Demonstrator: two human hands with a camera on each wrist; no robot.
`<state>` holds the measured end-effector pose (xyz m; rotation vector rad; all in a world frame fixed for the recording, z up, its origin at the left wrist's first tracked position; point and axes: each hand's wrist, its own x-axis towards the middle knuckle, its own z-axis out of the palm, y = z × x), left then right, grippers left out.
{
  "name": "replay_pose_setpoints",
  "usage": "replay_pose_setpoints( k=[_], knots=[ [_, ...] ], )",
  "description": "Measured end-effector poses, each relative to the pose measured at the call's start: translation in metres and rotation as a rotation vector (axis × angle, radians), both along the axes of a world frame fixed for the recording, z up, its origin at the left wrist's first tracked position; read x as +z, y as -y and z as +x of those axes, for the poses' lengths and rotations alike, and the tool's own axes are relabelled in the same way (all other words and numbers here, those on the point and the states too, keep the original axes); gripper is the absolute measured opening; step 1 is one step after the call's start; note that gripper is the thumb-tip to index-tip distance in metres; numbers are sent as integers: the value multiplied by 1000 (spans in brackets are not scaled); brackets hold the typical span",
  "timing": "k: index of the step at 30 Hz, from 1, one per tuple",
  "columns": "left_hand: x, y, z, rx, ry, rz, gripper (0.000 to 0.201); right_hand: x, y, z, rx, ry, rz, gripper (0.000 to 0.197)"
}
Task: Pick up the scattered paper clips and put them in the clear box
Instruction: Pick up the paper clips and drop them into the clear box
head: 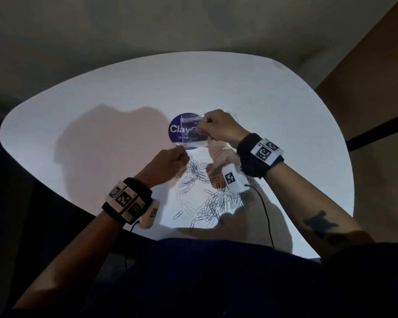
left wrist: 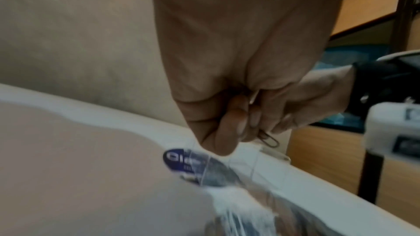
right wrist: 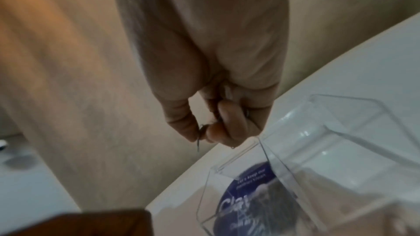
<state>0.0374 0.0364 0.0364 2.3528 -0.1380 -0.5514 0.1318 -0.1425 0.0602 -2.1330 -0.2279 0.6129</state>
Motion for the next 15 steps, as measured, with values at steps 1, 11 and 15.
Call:
replay_pose_setpoints(
  k=[1,11,15],
  knots=[
    [6,-3,6,37,24,7,20,-1,-8,10,38,21,-71,22],
    [22,-1,64,100,106,180,19,-3,-30,29,309,85,-361,29],
    [19,12,89,14,109,266,25,4,-14,27,131,-11,-132,36]
  ],
)
